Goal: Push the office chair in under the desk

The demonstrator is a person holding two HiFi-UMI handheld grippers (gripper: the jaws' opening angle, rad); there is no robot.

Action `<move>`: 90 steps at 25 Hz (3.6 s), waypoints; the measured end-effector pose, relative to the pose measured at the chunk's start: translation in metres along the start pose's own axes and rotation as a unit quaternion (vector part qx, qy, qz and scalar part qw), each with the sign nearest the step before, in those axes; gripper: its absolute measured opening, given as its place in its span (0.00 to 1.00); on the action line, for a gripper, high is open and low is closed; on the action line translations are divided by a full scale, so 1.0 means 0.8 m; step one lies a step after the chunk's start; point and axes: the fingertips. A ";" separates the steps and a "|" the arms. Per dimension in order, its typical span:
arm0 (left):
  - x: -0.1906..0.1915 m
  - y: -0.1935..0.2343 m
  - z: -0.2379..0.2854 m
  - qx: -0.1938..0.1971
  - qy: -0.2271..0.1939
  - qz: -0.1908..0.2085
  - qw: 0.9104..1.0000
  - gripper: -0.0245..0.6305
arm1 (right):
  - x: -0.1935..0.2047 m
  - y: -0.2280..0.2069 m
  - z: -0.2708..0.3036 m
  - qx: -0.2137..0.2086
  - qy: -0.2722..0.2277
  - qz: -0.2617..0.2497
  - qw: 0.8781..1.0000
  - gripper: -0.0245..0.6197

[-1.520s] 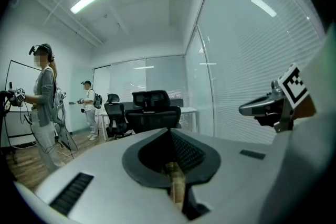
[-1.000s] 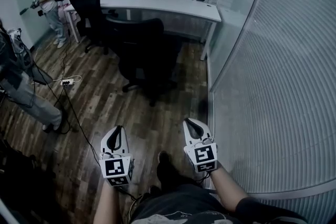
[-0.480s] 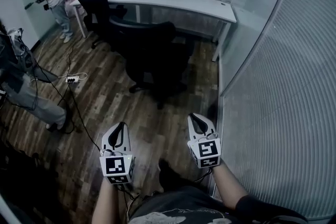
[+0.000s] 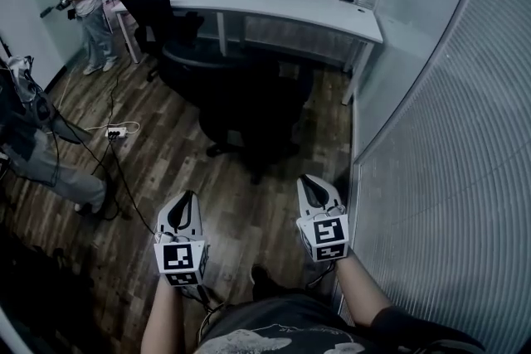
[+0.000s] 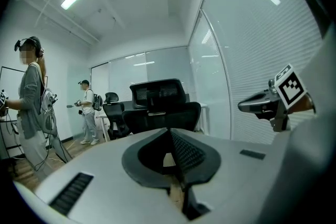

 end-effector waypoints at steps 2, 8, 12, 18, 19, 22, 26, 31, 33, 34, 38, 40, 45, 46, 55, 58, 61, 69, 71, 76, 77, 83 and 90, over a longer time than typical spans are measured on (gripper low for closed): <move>-0.003 -0.006 0.013 0.002 0.004 0.001 1.000 0.08 | -0.001 -0.012 0.009 -0.003 -0.003 -0.003 1.000 0.08; -0.021 -0.021 0.041 0.007 0.006 -0.006 1.000 0.08 | -0.006 -0.044 0.032 -0.016 -0.008 -0.001 1.000 0.08; -0.031 -0.023 0.053 0.009 0.007 -0.008 1.000 0.08 | -0.013 -0.060 0.049 -0.011 -0.009 -0.003 1.000 0.08; -0.042 -0.003 0.084 -0.013 0.005 0.012 1.000 0.08 | -0.021 -0.067 0.075 -0.013 0.002 -0.013 1.000 0.08; -0.044 0.003 0.093 -0.019 0.007 0.015 1.000 0.08 | -0.024 -0.068 0.079 -0.015 0.003 -0.011 1.000 0.08; -0.046 0.014 0.119 -0.020 0.007 0.028 0.999 0.08 | -0.027 -0.075 0.088 -0.014 0.006 -0.009 1.000 0.08; -0.051 0.028 0.157 -0.003 0.000 0.028 1.000 0.08 | -0.030 -0.092 0.104 0.016 0.012 -0.006 1.000 0.08; -0.053 0.051 0.214 0.022 0.002 0.031 0.999 0.08 | -0.045 -0.107 0.138 0.061 0.017 -0.014 0.998 0.08; -0.053 0.060 0.235 0.032 0.001 0.040 0.999 0.09 | -0.049 -0.111 0.154 0.073 0.024 -0.018 0.997 0.08; -0.054 0.064 0.245 0.039 0.001 0.048 0.998 0.12 | -0.052 -0.113 0.162 0.080 0.029 -0.021 0.996 0.08; -0.057 0.085 0.290 0.058 0.001 0.092 0.994 0.31 | -0.060 -0.119 0.196 0.100 0.055 -0.047 0.992 0.19; -0.052 0.097 0.312 0.056 0.003 0.119 0.991 0.40 | -0.059 -0.121 0.212 0.105 0.063 -0.046 0.991 0.25; -0.040 0.122 0.356 0.049 0.001 0.194 0.980 0.52 | -0.052 -0.126 0.239 0.136 0.104 -0.085 0.982 0.36; -0.037 0.125 0.364 0.049 -0.001 0.208 0.977 0.52 | -0.048 -0.127 0.245 0.142 0.117 -0.097 0.978 0.38; -0.016 0.152 0.424 0.056 -0.005 0.297 0.953 0.56 | -0.045 -0.146 0.276 0.213 0.182 -0.212 0.936 0.50; -0.014 0.158 0.443 0.056 -0.013 0.332 0.941 0.57 | -0.038 -0.152 0.284 0.224 0.212 -0.241 0.920 0.51; -0.009 0.167 0.462 0.052 -0.019 0.382 0.923 0.58 | -0.031 -0.153 0.293 0.232 0.237 -0.264 0.906 0.51; -0.005 0.157 0.493 0.059 -0.044 0.451 0.889 0.58 | -0.026 -0.165 0.304 0.241 0.263 -0.305 0.883 0.52; -0.006 0.157 0.501 0.057 -0.050 0.460 0.885 0.58 | -0.029 -0.165 0.310 0.237 0.264 -0.313 0.881 0.51; -0.016 0.150 0.514 0.060 -0.061 0.467 0.880 0.57 | -0.034 -0.170 0.322 0.242 0.250 -0.316 0.883 0.51; -0.017 0.150 0.515 0.061 -0.062 0.466 0.881 0.55 | -0.035 -0.172 0.323 0.248 0.244 -0.313 0.884 0.51; -0.019 0.147 0.524 0.084 -0.070 0.472 0.875 0.46 | -0.035 -0.177 0.325 0.256 0.237 -0.320 0.881 0.48; -0.021 0.146 0.552 0.095 -0.070 0.470 0.875 0.46 | -0.033 -0.193 0.346 0.254 0.265 -0.306 0.879 0.48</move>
Point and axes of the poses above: the fingertips, and each gripper's own axes: z forward along the fingers, y to its left, x out of its underside, and after that the axes turned 10 degrees about -x, right-handed
